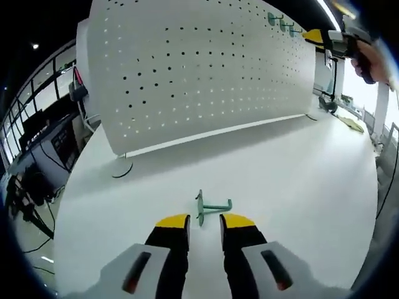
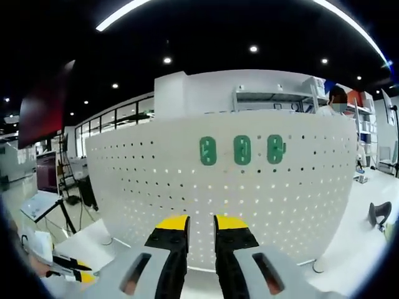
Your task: Insert the hook assembly into the mounting plate slot until the hook locks in place.
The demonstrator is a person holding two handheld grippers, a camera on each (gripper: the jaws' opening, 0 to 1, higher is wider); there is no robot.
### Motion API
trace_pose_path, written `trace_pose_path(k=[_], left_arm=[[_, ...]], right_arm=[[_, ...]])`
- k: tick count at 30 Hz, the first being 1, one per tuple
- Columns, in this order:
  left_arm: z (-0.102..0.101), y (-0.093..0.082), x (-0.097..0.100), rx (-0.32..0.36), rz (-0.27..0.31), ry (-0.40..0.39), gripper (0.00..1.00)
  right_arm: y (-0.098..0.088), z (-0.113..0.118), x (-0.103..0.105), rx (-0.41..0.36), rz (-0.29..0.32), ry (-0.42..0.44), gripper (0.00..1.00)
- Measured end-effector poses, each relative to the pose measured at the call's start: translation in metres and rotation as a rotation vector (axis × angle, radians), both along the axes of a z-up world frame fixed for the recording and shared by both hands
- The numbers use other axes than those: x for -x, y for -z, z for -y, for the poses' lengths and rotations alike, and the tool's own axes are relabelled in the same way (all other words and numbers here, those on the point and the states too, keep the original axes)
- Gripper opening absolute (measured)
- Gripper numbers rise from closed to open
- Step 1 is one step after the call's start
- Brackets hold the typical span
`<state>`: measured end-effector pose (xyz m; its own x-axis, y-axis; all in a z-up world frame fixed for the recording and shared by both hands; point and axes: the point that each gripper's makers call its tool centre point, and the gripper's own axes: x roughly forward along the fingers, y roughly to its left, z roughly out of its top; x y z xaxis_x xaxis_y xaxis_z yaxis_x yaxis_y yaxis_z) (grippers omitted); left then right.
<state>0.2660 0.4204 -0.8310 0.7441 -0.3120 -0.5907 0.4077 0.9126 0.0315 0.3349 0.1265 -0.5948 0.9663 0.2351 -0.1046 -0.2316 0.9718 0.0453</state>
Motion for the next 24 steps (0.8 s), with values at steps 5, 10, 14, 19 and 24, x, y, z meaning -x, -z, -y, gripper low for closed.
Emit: trace_pose_path(k=[5,10,14,19,24], left_arm=[[-0.003,0.007,-0.004,-0.029,-0.016,0.011,0.18],[-0.003,0.011,-0.006,-0.050,-0.020,0.028,0.15],[-0.005,0.010,-0.007,-0.046,-0.019,0.015,0.12],[-0.001,0.011,-0.009,-0.067,-0.019,0.040,0.10],[0.000,0.017,-0.011,-0.071,-0.037,0.046,0.07]], right_arm=[[0.010,0.003,0.003,-0.003,-0.022,-0.002,0.14],[0.018,0.003,0.007,-0.011,-0.039,-0.001,0.14],[0.021,0.004,0.008,-0.018,-0.047,0.001,0.14],[0.024,0.003,0.008,-0.029,-0.053,0.000,0.14],[0.029,0.004,0.010,-0.027,-0.063,-0.002,0.14]])
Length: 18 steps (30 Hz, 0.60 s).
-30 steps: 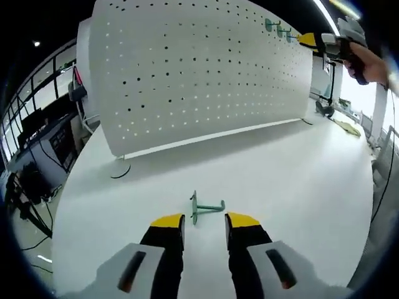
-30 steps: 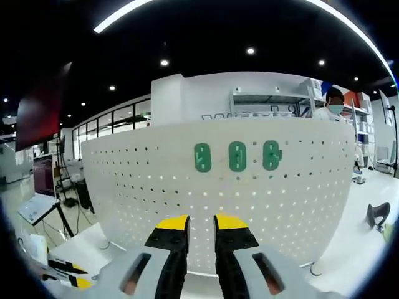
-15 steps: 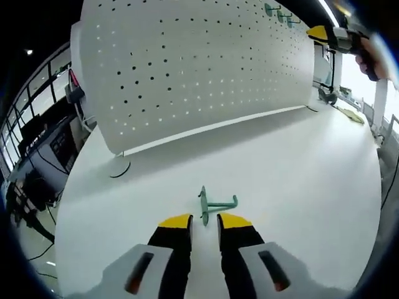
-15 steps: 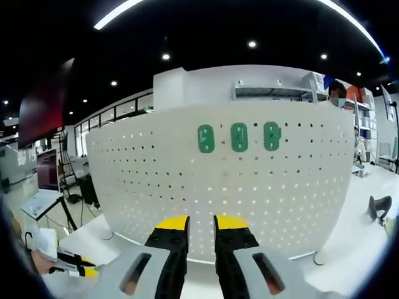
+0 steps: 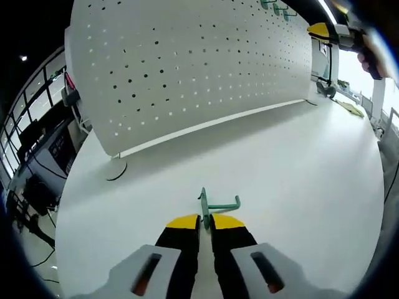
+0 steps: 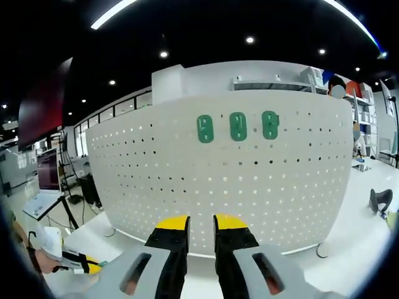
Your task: Insert the hook assembly into the mounting plate slot until the hook locks in place.
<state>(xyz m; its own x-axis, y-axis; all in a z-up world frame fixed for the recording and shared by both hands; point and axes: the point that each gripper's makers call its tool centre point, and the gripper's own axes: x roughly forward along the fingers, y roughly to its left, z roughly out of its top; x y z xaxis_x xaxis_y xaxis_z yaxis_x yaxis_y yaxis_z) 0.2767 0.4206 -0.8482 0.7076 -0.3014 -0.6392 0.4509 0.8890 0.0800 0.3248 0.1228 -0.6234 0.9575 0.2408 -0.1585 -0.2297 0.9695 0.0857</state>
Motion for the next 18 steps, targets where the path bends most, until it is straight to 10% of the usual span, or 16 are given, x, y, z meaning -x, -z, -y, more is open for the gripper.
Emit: trace_pose_path(k=[18], left_arm=[[0.0087,-0.0069,0.0071,0.070,-0.019,-0.004,0.04]], right_arm=[[0.0041,0.0026,0.0036,-0.014,-0.012,-0.002,0.14]])
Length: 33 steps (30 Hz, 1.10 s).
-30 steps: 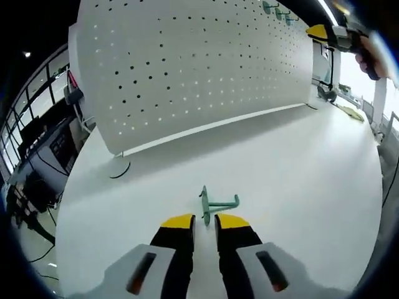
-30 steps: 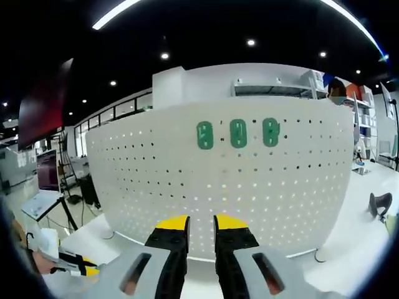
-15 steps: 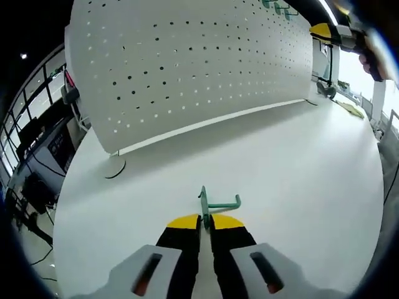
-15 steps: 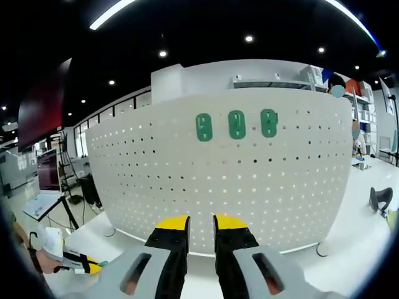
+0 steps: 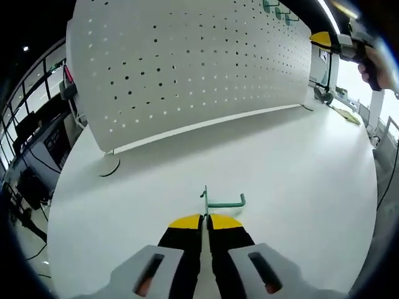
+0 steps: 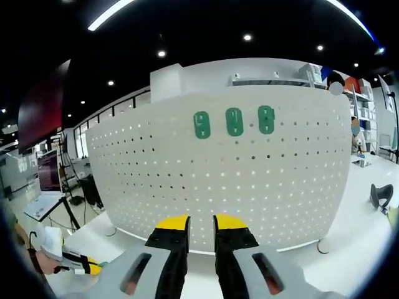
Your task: Insert the hook assembly into the mounting plate slot until the hook locks in place.
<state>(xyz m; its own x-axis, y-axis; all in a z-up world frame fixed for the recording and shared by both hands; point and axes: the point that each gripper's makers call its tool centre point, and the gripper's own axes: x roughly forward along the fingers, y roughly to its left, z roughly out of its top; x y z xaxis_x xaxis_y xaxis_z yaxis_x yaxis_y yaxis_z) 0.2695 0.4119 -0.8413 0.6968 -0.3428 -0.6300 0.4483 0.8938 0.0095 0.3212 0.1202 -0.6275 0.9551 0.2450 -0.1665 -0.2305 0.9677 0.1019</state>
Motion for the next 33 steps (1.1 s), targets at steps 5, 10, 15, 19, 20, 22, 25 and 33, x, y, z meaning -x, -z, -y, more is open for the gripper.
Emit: trace_pose_path(k=[5,10,15,19,20,22,25,33], left_arm=[[0.004,-0.012,0.005,0.030,0.018,-0.005,0.04],[0.008,-0.025,0.007,0.068,0.041,-0.016,0.04],[0.016,-0.043,0.008,0.119,0.070,-0.019,0.04],[0.023,-0.059,0.010,0.133,0.103,-0.009,0.04],[0.025,-0.062,0.011,0.138,0.109,-0.008,0.04],[0.029,-0.069,0.013,0.150,0.123,-0.002,0.04],[0.035,-0.079,0.016,0.170,0.140,0.002,0.04],[0.051,-0.102,0.031,0.230,0.163,0.013,0.04]], right_arm=[[-0.001,-0.004,0.000,-0.008,0.004,-0.017,0.14],[0.000,-0.012,0.003,-0.023,0.002,-0.045,0.15],[0.002,-0.020,0.008,-0.042,-0.006,-0.081,0.17],[0.003,-0.026,0.015,-0.051,-0.006,-0.108,0.17],[0.003,-0.027,0.016,-0.052,-0.007,-0.114,0.17],[0.002,-0.029,0.018,-0.064,-0.008,-0.125,0.17],[0.004,-0.040,0.025,-0.094,-0.015,-0.182,0.19],[0.008,-0.051,0.041,-0.108,-0.018,-0.220,0.19]])
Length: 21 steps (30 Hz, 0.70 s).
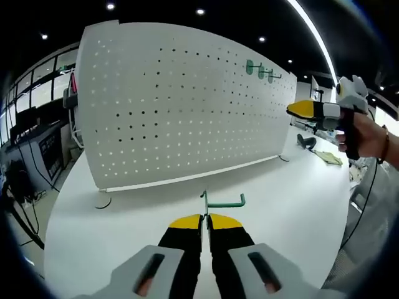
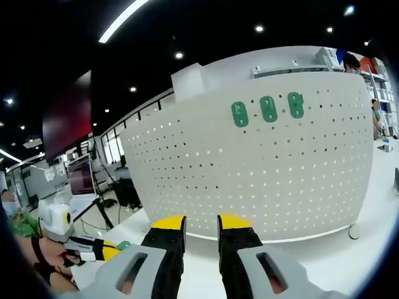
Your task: Insert the hook assembly into the mounting plate slot until the hook locks in place.
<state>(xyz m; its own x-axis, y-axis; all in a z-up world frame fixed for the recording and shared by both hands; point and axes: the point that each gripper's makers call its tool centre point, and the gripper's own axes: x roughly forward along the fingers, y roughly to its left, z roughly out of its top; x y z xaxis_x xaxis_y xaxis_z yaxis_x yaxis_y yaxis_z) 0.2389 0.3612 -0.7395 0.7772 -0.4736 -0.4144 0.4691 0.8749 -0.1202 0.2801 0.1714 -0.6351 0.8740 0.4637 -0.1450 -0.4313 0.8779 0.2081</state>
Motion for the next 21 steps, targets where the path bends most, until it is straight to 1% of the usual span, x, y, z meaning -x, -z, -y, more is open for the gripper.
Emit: trace_pose_path(k=[1,2,5,7,9,12,14,16,19,21], left_arm=[[0.002,-0.005,0.003,0.015,0.003,-0.001,0.04],[0.004,-0.008,0.005,0.021,0.013,-0.004,0.04],[0.008,-0.017,0.011,0.036,0.022,-0.007,0.04],[0.011,-0.024,0.014,0.047,0.038,-0.006,0.04],[0.013,-0.029,0.017,0.057,0.044,-0.008,0.04],[0.017,-0.038,0.021,0.083,0.057,-0.006,0.04],[0.023,-0.045,0.025,0.093,0.075,0.023,0.04],[0.028,-0.053,0.029,0.114,0.091,0.028,0.04],[0.034,-0.063,0.033,0.141,0.113,0.043,0.04],[0.037,-0.067,0.036,0.145,0.118,0.046,0.04]], right_arm=[[0.000,-0.001,0.002,-0.003,0.000,-0.005,0.19],[0.000,-0.003,0.004,-0.011,-0.002,-0.011,0.19],[0.000,-0.011,0.014,-0.031,-0.008,-0.036,0.19],[0.000,-0.014,0.018,-0.023,-0.004,-0.047,0.19],[0.001,-0.021,0.025,-0.043,-0.011,-0.070,0.19],[0.001,-0.027,0.033,-0.042,-0.012,-0.092,0.19],[-0.003,-0.031,0.038,-0.052,0.004,-0.100,0.19],[-0.004,-0.035,0.042,-0.068,-0.001,-0.120,0.20],[-0.010,-0.039,0.048,-0.079,0.015,-0.136,0.20],[-0.014,-0.041,0.053,-0.096,0.019,-0.144,0.20]])
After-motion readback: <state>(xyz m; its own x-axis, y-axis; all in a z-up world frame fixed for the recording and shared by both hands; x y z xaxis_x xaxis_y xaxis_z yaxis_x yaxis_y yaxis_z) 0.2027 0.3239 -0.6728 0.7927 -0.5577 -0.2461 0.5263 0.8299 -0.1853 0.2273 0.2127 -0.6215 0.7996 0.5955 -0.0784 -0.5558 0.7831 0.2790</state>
